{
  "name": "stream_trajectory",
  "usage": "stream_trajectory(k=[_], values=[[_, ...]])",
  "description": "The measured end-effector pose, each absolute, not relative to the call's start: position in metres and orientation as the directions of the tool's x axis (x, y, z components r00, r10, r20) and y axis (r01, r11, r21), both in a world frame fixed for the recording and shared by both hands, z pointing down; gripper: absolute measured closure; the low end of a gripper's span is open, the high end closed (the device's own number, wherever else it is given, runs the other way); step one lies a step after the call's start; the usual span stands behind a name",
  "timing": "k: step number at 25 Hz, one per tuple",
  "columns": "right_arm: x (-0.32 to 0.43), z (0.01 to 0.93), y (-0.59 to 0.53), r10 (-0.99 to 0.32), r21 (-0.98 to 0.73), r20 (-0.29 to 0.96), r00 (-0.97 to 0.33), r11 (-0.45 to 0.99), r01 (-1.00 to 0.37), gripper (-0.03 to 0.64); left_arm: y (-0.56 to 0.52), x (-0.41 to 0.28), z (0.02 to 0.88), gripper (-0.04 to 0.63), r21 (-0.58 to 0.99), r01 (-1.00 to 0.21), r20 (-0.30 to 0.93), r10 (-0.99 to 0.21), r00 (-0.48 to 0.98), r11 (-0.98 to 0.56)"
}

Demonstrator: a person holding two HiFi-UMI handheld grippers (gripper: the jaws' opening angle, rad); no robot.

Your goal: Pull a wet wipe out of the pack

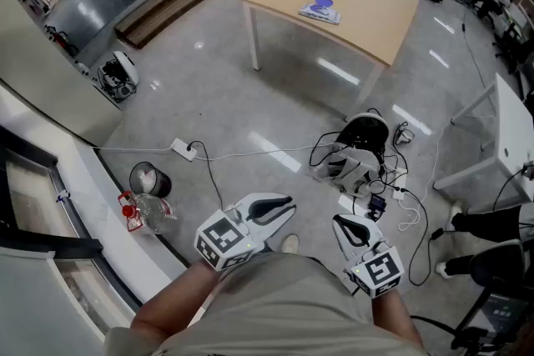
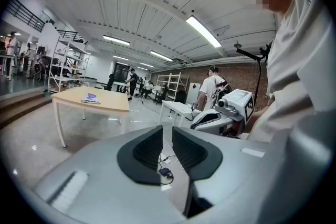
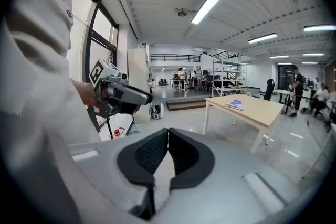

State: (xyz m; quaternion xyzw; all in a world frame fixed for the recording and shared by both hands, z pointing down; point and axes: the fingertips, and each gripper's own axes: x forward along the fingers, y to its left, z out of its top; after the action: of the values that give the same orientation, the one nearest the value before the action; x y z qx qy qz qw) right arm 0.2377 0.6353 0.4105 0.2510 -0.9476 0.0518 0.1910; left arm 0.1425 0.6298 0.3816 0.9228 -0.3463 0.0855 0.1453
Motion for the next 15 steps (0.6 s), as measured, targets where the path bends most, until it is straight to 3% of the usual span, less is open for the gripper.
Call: stream_trajectory(k=[15], values=[[0.231,0.414,0.624,-0.414,-0.028,0.368,-0.833,0.890,-0.454,0.612,0.619,0.137,0.389,0.545,0.188,-0.705,0.276,-0.652,0.706,-0.684]])
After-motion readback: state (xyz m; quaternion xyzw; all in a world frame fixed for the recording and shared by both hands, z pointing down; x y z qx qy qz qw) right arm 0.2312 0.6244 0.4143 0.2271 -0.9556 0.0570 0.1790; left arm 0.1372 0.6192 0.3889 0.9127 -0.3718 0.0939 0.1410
